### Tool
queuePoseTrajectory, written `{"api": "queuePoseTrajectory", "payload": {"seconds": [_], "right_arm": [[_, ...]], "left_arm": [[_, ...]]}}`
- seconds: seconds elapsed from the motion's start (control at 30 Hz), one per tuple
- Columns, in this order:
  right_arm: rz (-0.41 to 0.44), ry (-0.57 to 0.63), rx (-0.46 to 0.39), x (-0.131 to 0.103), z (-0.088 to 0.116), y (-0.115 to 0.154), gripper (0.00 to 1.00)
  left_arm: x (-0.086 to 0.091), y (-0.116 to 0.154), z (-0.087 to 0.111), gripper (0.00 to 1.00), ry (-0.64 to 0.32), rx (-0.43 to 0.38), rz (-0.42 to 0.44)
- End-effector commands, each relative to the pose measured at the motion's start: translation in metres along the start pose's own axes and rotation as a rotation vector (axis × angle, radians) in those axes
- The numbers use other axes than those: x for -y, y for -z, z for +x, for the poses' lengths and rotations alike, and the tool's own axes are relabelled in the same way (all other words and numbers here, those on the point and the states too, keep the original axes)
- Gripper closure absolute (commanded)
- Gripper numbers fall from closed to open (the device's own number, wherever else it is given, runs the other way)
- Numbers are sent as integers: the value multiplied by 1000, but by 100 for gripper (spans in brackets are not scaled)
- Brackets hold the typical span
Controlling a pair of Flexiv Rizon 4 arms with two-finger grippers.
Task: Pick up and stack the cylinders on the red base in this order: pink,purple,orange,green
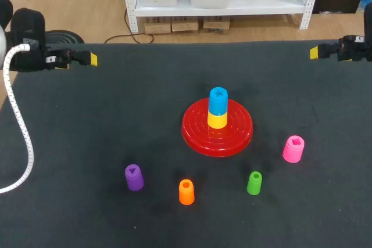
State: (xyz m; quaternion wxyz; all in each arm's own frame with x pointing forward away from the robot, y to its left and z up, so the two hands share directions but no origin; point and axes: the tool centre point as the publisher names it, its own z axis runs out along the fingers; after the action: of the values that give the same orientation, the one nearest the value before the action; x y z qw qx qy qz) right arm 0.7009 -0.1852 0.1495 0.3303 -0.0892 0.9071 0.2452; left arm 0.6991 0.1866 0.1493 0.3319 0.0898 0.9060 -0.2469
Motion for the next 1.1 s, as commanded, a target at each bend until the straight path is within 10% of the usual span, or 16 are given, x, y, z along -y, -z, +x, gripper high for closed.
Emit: {"api": "queuePoseTrajectory", "payload": {"seconds": [0.03, 0.17, 0.2, 1.1], "right_arm": [[0, 0, 0, 0, 0, 0, 0], [0, 0, 0, 0, 0, 0, 0], [0, 0, 0, 0, 0, 0, 0], [0, 0, 0, 0, 0, 0, 0]], "left_arm": [[34, 5, 3, 0, -75, -4, 22], [160, 35, 33, 0, -354, -44, 182], [169, 41, 41, 0, -406, -57, 213], [150, 42, 58, 0, -492, -119, 205]]}}
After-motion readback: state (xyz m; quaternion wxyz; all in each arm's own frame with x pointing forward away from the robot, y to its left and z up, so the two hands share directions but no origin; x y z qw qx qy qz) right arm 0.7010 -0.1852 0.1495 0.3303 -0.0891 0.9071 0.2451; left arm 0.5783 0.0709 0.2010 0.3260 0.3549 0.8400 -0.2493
